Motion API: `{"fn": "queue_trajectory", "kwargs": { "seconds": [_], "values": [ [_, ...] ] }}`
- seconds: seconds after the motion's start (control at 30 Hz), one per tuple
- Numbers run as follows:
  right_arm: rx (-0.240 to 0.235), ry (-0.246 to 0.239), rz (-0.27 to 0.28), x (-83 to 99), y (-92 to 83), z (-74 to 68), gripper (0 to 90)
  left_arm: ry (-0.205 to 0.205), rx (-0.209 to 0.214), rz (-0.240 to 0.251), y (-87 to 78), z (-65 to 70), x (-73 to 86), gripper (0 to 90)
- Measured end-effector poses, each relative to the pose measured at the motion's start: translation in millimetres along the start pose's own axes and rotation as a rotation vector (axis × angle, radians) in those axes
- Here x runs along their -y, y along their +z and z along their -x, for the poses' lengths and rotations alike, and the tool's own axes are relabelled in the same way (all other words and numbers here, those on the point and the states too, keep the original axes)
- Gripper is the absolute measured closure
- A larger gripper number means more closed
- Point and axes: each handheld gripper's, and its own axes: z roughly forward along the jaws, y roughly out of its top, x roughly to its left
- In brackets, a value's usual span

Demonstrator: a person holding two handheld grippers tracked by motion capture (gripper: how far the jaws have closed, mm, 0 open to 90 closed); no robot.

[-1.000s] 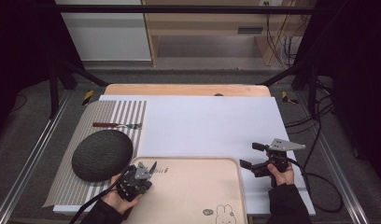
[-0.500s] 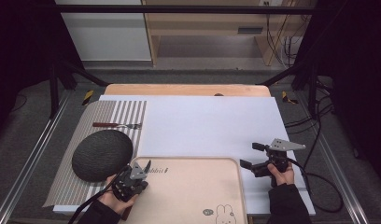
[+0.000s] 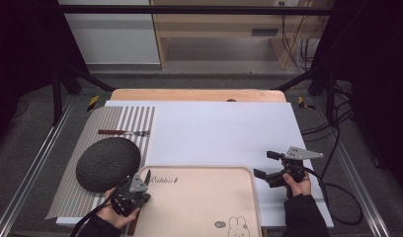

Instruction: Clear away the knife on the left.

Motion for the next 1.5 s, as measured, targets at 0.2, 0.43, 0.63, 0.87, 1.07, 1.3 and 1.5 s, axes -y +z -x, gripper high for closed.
{"fn": "queue_trajectory", "kwargs": {
  "seconds": [0.2, 0.43, 0.63, 0.87, 1.07, 1.3, 1.5],
  "values": [
    [0.0, 0.0, -0.002, 0.1, 0.2, 0.0, 0.4, 0.003, -0.003, 0.003, -1.2, 0.3, 2.2, 89.7],
    [-0.001, -0.001, -0.002, 0.2, 0.5, 0.0, 0.4, 0.009, 0.006, 0.024, -3.4, -0.8, 1.7, 81.5],
    [-0.001, 0.001, 0.0, -0.1, -0.1, 0.0, 0.4, -0.01, 0.047, 0.111, -19.3, -8.2, -0.7, 56.9],
    [-0.001, 0.003, 0.0, 0.0, 0.3, -0.1, 0.4, 0.021, 0.047, 0.173, -33.1, -16.7, -2.6, 32.2],
    [0.001, 0.001, -0.001, 0.3, 0.8, -0.1, 0.4, 0.012, 0.057, 0.189, -40.8, -26.3, -4.7, 17.4],
    [0.002, 0.002, -0.002, 0.4, 1.0, -0.1, 0.4, 0.039, 0.028, 0.219, -45.3, -32.2, -5.3, 3.1],
    [0.002, 0.001, -0.003, 0.4, 1.1, -0.1, 0.4, 0.039, 0.027, 0.215, -47.3, -38.0, -4.6, 0.0]
  ]
}}
